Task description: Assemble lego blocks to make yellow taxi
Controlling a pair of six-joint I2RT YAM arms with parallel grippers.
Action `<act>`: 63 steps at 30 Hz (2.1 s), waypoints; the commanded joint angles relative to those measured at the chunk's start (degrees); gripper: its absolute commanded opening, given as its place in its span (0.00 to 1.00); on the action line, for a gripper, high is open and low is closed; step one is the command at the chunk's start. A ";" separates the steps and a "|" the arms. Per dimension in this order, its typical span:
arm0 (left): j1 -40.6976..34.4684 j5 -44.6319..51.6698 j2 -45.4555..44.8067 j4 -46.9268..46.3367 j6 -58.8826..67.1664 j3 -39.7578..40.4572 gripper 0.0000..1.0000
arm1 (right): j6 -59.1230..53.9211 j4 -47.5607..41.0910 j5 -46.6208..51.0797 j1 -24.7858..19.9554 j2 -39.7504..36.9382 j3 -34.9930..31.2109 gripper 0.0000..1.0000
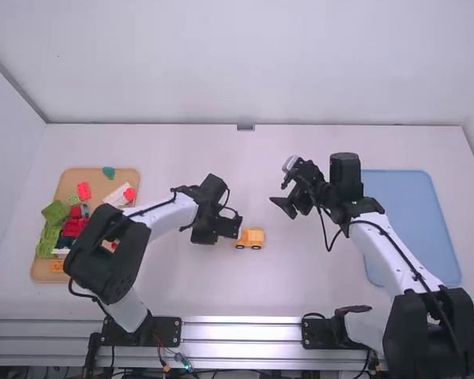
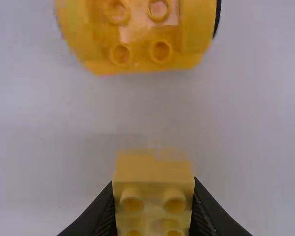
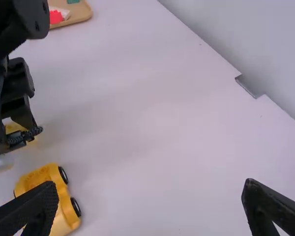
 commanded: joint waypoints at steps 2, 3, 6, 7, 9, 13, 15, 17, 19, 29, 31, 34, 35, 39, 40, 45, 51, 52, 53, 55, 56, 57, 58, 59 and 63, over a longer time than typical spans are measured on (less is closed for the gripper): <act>0.72 -0.68 0.04 1.55 2.71 -2.78 0.01 | 0.22 -0.31 -0.94 0.44 -0.61 -0.59 0.99; 0.94 0.00 0.07 2.69 2.71 -3.39 0.01 | 0.17 -0.26 -0.96 0.70 -0.61 -0.59 0.98; 0.90 0.04 0.04 5.92 2.47 -5.22 0.01 | 0.00 -0.07 -0.92 1.46 -0.63 -0.59 0.99; 1.05 0.04 0.04 6.40 2.47 -5.53 0.02 | -0.02 -0.09 -0.94 1.73 -0.63 -0.59 0.98; 1.29 0.31 0.04 7.17 2.43 -5.81 0.02 | -0.20 -0.09 -0.87 1.75 -0.63 -0.59 0.99; 1.42 1.53 0.04 10.64 -1.16 -6.32 0.17 | -1.09 -0.31 -0.96 1.64 -0.61 -0.59 0.99; 1.46 1.42 0.04 10.82 -1.62 -6.40 0.26 | -1.07 -0.31 -0.98 1.66 -0.61 -0.59 0.98; 1.20 1.53 0.04 10.80 -1.62 -6.43 0.41 | -1.09 -0.31 -0.92 1.64 -0.61 -0.59 0.99; 1.40 1.49 0.04 10.56 -1.60 -6.40 0.44 | -1.09 -0.28 -0.74 1.68 -0.61 -0.59 0.99; 1.49 1.29 -0.44 9.01 -1.60 -4.79 0.99 | -1.07 -0.35 -0.76 1.66 -0.61 -0.59 0.98; 1.75 2.47 -1.18 6.49 -1.60 -2.89 0.99 | -1.09 -0.31 -0.72 1.66 -0.61 -0.59 0.98; 1.75 5.22 -2.49 1.33 -0.22 0.20 0.99 | -1.09 -0.28 -0.74 1.73 -0.61 -0.59 0.99; 1.86 6.29 -2.93 -0.07 0.72 0.87 0.99 | -1.09 -0.31 -0.74 1.70 -0.61 -0.59 0.99; 5.22 15.08 -4.81 -3.82 7.15 2.36 0.99 | -1.09 -0.28 -0.74 1.66 -0.61 -0.59 0.99; 6.88 18.05 -4.90 -3.61 7.74 2.29 0.99 | -1.11 -0.31 -0.74 1.66 -0.61 -0.59 0.98; 14.75 33.24 -4.85 -2.56 7.28 1.42 0.99 | -1.09 -0.26 -0.74 1.66 -0.61 -0.59 0.98; 22.40 36.02 -4.48 3.08 -5.27 -0.68 0.99 | -1.16 0.00 -0.74 1.73 -0.61 -0.59 0.99; 23.02 36.02 -4.48 3.43 -7.91 -0.74 0.99 | -1.07 0.17 -0.74 1.70 -0.61 -0.59 0.99; 23.23 35.98 -4.48 3.37 -9.07 -0.74 0.99 | -1.09 0.17 -0.74 1.70 -0.61 -0.59 0.99; 23.58 35.87 -4.46 3.23 -11.47 -0.76 0.99 | -1.11 0.17 -0.74 1.66 -0.61 -0.59 0.98; 23.54 35.93 -4.39 3.19 -11.30 -0.87 0.99 | -1.11 0.17 -0.76 1.68 -0.61 -0.59 0.99; 23.23 36.39 -4.39 3.06 -9.16 -1.18 0.99 | -1.11 0.17 -0.76 1.73 -0.61 -0.59 0.98; 23.04 37.90 -4.39 2.93 -4.00 -1.97 0.99 | -1.07 0.17 -0.76 1.77 -0.61 -0.59 0.98; 23.08 39.69 -4.37 2.89 1.29 -2.91 0.99 | -1.09 0.20 -0.79 1.75 -0.61 -0.59 0.99; 24.26 48.65 -4.07 5.35 14.10 -7.34 0.99 | -1.07 0.11 -0.79 1.73 -0.61 -0.59 0.99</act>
